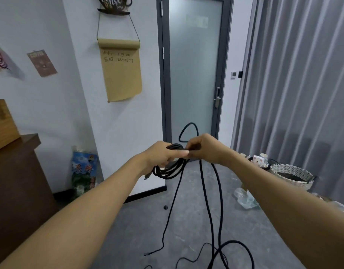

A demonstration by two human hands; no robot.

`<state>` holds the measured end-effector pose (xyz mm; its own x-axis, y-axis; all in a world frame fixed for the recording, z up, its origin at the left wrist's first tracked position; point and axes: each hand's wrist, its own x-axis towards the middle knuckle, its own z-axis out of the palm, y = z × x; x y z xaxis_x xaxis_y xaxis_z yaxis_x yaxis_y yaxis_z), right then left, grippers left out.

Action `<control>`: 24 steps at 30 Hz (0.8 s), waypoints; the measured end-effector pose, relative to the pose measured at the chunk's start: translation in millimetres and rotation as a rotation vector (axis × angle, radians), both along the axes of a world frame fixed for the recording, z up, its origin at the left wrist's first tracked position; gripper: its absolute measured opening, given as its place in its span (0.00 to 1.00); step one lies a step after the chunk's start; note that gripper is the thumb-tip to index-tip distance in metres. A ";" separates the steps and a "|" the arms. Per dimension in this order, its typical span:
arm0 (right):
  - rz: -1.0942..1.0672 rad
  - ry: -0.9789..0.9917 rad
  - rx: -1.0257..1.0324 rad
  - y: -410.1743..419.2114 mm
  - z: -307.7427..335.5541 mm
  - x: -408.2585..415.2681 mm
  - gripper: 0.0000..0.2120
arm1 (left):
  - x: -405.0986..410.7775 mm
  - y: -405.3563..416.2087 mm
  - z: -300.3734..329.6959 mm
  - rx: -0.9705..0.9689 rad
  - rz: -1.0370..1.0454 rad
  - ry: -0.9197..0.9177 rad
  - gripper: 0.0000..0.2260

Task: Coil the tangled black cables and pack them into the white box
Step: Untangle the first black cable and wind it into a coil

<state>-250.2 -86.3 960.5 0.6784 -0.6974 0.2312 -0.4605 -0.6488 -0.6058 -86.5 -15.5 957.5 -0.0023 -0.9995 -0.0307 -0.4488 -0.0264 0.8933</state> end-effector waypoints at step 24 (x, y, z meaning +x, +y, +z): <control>-0.539 -0.059 0.107 -5.1 -21.9 -23.0 0.04 | 2.0 -4.3 -11.7 -0.097 0.288 0.027 0.18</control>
<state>-273.2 -91.4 938.6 0.2069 -0.9641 0.1666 -0.6737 -0.2638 -0.6903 -84.5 -19.8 945.8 0.2819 -0.9575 0.0614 -0.4110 -0.0627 0.9095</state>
